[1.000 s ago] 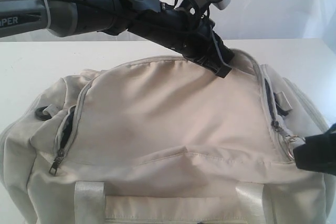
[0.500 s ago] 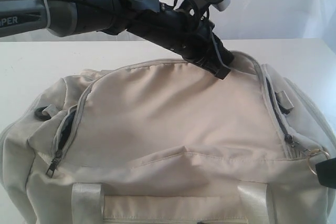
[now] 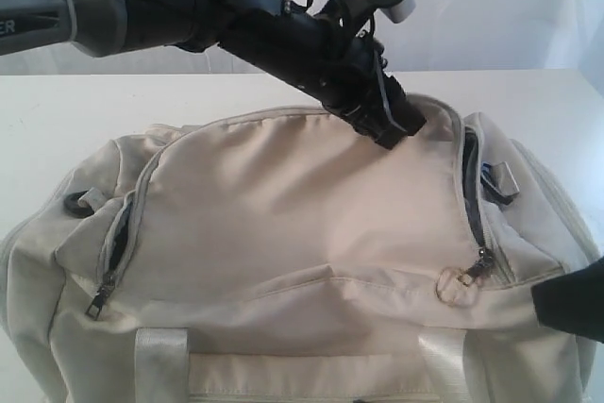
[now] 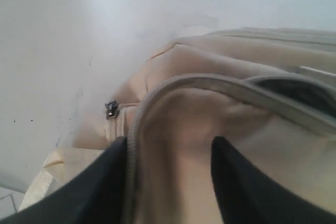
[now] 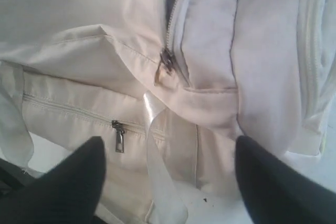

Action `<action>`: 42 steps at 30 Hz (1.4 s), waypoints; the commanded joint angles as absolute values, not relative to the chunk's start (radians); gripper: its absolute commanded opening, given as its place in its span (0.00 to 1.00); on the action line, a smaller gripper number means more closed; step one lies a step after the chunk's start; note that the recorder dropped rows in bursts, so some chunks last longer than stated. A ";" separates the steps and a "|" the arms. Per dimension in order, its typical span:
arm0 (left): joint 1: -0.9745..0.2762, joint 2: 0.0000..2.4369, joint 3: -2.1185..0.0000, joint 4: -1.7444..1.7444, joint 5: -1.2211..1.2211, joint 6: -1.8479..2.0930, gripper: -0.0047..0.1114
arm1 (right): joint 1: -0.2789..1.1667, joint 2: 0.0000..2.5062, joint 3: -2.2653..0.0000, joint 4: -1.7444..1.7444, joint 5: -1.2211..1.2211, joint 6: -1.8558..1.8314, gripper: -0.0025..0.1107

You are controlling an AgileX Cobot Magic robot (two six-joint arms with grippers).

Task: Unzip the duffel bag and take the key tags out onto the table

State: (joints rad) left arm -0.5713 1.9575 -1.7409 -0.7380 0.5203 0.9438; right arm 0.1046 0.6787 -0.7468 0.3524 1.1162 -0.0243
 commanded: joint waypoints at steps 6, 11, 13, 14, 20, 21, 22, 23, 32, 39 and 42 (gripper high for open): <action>-0.571 1.726 -1.744 -0.221 1.006 0.533 0.44 | 0.110 0.671 -0.782 0.407 1.007 -0.100 0.64; -0.561 1.569 -1.609 -0.198 1.156 0.465 0.09 | 0.110 0.706 -0.805 0.403 0.993 -0.112 0.62; -0.532 1.494 -1.513 -0.200 1.137 0.444 0.04 | 0.110 0.739 -0.824 0.401 1.019 -0.126 0.62; -0.507 1.413 -1.440 -0.209 1.109 0.436 0.04 | 0.110 0.767 -0.850 0.390 1.021 -0.134 0.62; -0.420 1.065 -1.136 -0.215 1.008 0.403 0.04 | 0.110 0.931 -1.000 0.339 0.966 -0.138 0.60; -0.416 1.030 -1.094 -0.212 1.005 0.399 0.04 | 0.110 0.976 -1.020 0.341 0.961 -0.148 0.59; -0.406 0.976 -1.020 -0.204 0.981 0.399 0.04 | 0.110 1.049 -1.057 0.341 0.959 -0.170 0.59; -0.404 0.949 -0.981 -0.193 0.952 0.396 0.04 | 0.110 1.090 -1.084 0.341 0.959 -0.186 0.59; -0.404 0.847 -0.757 -0.231 0.648 0.329 0.04 | 0.110 1.502 -1.324 0.316 0.793 -0.313 0.59; -0.404 0.847 -0.757 -0.267 0.648 0.329 0.04 | 0.110 1.681 -1.395 0.261 0.766 -0.380 0.59; -0.404 0.847 -0.757 -0.269 0.646 0.329 0.04 | 0.111 1.704 -1.397 0.362 0.797 -0.482 0.59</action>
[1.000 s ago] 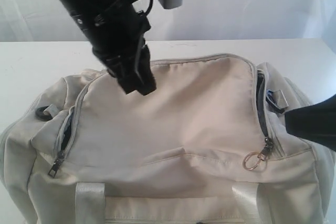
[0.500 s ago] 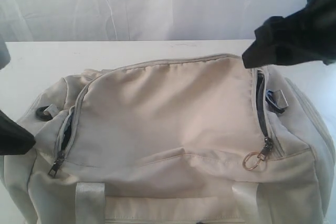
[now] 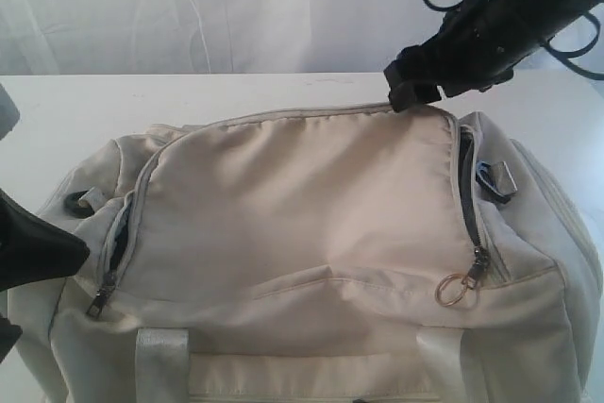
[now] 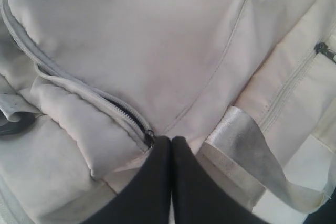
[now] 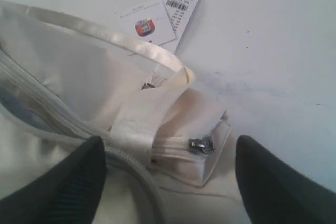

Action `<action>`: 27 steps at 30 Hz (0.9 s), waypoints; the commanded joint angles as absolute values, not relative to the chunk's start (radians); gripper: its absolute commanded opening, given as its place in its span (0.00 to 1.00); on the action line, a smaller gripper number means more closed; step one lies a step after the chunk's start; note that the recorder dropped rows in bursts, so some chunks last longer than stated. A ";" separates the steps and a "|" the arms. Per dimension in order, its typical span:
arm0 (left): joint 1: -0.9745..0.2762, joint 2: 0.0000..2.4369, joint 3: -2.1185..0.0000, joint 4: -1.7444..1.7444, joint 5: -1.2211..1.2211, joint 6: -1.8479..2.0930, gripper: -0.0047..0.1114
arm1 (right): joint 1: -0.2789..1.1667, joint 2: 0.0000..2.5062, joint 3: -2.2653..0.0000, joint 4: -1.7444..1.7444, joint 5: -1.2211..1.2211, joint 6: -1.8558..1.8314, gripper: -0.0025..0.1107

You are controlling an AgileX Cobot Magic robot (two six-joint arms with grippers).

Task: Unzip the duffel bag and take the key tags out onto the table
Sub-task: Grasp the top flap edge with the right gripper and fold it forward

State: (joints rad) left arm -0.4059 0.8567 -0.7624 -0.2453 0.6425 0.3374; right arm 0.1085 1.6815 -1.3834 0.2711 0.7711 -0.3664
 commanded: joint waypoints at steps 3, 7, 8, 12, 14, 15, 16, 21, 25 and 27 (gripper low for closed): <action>-0.404 0.847 -0.757 -0.274 0.647 0.329 0.04 | 0.111 1.705 -1.397 0.475 0.825 -0.563 0.59; -0.413 0.847 -0.757 -0.276 0.647 0.334 0.04 | 0.115 1.705 -1.397 0.511 0.835 -0.575 0.50; -0.412 0.847 -0.757 -0.276 0.647 0.336 0.04 | 0.117 1.705 -1.397 0.504 0.844 -0.575 0.46; -0.412 0.847 -0.757 -0.276 0.647 0.336 0.04 | 0.119 1.705 -1.397 0.500 0.899 -0.575 0.25; -0.412 0.847 -0.757 -0.276 0.647 0.336 0.04 | 0.119 1.705 -1.397 0.500 0.922 -0.575 0.16; -0.412 0.847 -0.757 -0.276 0.647 0.336 0.04 | 0.119 1.703 -1.397 0.500 0.924 -0.575 0.12; -0.412 0.847 -0.757 -0.276 0.647 0.336 0.04 | 0.119 1.698 -1.397 0.500 0.929 -0.575 0.07; -0.412 0.847 -0.757 -0.276 0.645 0.336 0.04 | 0.119 1.631 -1.397 0.570 0.968 -0.586 0.02; -0.412 0.847 -0.757 -0.276 0.643 0.336 0.04 | 0.123 1.543 -1.395 0.635 1.085 -0.623 0.02; -0.412 0.847 -0.757 -0.269 0.643 0.336 0.04 | 0.143 1.490 -1.390 0.639 1.153 -0.627 0.02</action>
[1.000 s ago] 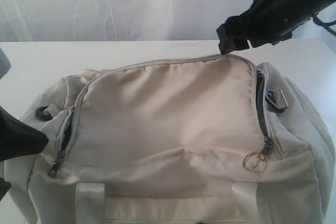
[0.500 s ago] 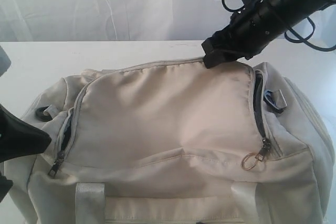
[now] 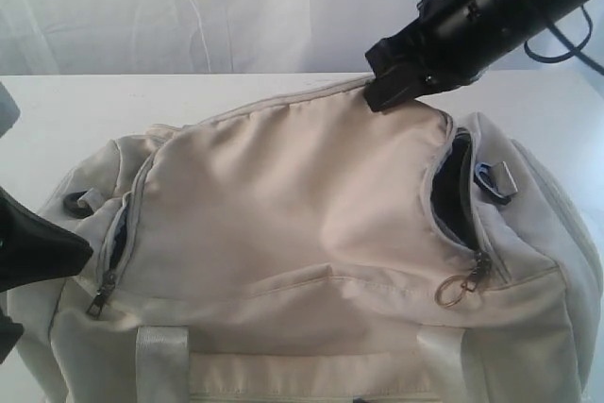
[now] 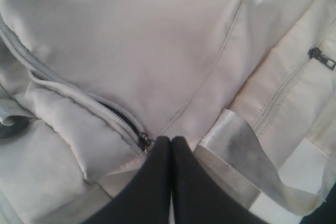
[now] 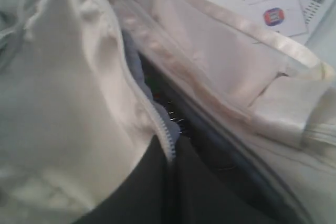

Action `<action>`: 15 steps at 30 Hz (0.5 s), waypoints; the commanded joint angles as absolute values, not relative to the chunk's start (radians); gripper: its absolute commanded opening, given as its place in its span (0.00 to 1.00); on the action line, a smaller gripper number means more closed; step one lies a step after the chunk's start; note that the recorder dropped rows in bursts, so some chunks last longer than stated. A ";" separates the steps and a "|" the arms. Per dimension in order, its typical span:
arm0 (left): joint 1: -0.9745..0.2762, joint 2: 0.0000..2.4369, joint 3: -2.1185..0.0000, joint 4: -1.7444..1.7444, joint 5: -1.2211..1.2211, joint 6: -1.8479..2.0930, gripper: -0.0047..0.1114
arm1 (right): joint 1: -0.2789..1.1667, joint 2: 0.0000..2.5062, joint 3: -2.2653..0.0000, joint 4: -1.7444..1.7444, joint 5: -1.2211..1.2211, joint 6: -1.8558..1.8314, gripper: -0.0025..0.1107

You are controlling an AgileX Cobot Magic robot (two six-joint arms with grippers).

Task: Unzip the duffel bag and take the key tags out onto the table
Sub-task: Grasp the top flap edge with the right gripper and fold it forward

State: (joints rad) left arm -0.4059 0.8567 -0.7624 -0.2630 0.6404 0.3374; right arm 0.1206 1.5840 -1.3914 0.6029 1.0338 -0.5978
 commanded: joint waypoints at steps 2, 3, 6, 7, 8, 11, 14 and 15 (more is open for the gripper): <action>-0.412 0.847 -0.757 -0.266 0.643 0.336 0.04 | 0.171 1.437 -1.372 0.637 1.188 -0.625 0.02; -0.412 0.847 -0.757 -0.261 0.643 0.336 0.04 | 0.189 1.405 -1.359 0.637 1.200 -0.625 0.02; -0.412 0.847 -0.757 -0.251 0.643 0.336 0.04 | 0.236 1.311 -1.309 0.635 1.221 -0.621 0.02; -0.412 0.847 -0.757 -0.246 0.643 0.336 0.04 | 0.251 1.285 -1.289 0.635 1.221 -0.614 0.02; -0.412 0.847 -0.757 -0.246 0.643 0.336 0.04 | 0.265 1.254 -1.260 0.631 1.221 -0.601 0.02; -0.412 0.847 -0.757 -0.243 0.643 0.336 0.04 | 0.295 1.172 -1.160 0.607 1.221 -0.562 0.02; -0.412 0.847 -0.757 -0.236 0.645 0.332 0.04 | 0.315 1.086 -1.053 0.582 1.221 -0.524 0.02; -0.412 0.845 -0.757 -0.231 0.645 0.329 0.04 | 0.319 1.057 -1.014 0.575 1.221 -0.516 0.02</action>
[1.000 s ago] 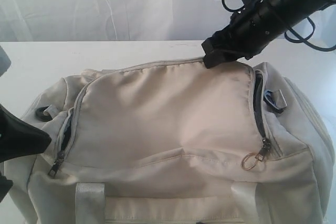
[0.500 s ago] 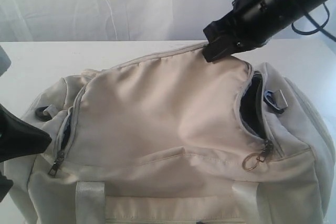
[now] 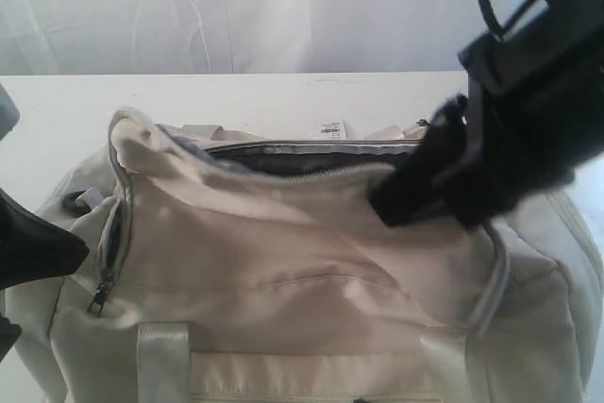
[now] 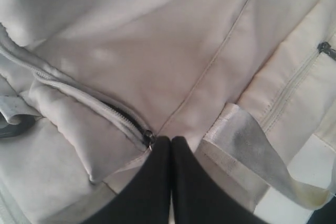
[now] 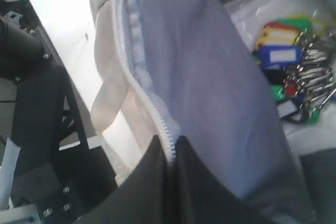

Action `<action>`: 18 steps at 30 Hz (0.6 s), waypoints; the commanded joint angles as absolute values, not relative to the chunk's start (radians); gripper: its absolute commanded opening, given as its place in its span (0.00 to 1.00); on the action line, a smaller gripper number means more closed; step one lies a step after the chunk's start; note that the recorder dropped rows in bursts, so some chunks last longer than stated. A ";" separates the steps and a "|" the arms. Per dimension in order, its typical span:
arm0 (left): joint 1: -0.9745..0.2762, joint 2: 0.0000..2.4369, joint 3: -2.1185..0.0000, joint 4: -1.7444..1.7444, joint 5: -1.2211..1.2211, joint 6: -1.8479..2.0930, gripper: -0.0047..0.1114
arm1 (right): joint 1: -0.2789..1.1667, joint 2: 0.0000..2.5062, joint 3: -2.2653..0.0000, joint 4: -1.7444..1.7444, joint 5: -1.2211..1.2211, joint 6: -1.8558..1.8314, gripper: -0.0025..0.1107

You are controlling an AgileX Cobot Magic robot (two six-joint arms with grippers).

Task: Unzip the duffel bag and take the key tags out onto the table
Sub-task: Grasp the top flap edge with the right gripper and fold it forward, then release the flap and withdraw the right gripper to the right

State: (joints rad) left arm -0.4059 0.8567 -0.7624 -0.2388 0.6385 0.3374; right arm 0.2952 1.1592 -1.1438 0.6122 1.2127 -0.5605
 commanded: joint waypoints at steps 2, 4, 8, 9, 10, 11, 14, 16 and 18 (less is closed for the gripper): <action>-0.412 0.836 -0.757 -0.222 0.645 0.329 0.04 | 0.321 1.010 -0.948 0.570 1.221 -0.491 0.02; -0.412 0.827 -0.757 -0.222 0.641 0.329 0.04 | 0.321 0.965 -0.880 0.570 1.221 -0.487 0.02; -0.412 0.826 -0.757 -0.222 0.637 0.329 0.04 | 0.321 0.883 -0.772 0.570 1.221 -0.457 0.02; -0.412 0.826 -0.757 -0.222 0.637 0.329 0.04 | 0.321 0.865 -0.747 0.570 1.221 -0.445 0.02; -0.412 0.826 -0.757 -0.222 0.637 0.329 0.04 | 0.321 0.855 -0.723 0.570 1.221 -0.434 0.02; -0.412 0.826 -0.757 -0.222 0.637 0.329 0.04 | 0.321 0.850 -0.706 0.571 1.221 -0.423 0.02; -0.412 0.826 -0.757 -0.222 0.637 0.329 0.04 | 0.321 0.846 -0.646 0.571 1.221 -0.371 0.02; -0.412 0.826 -0.757 -0.222 0.637 0.329 0.04 | 0.321 0.846 -0.608 0.571 1.221 -0.358 0.02; -0.412 0.826 -0.757 -0.222 0.637 0.329 0.04 | 0.321 0.846 -0.575 0.571 1.221 -0.358 0.02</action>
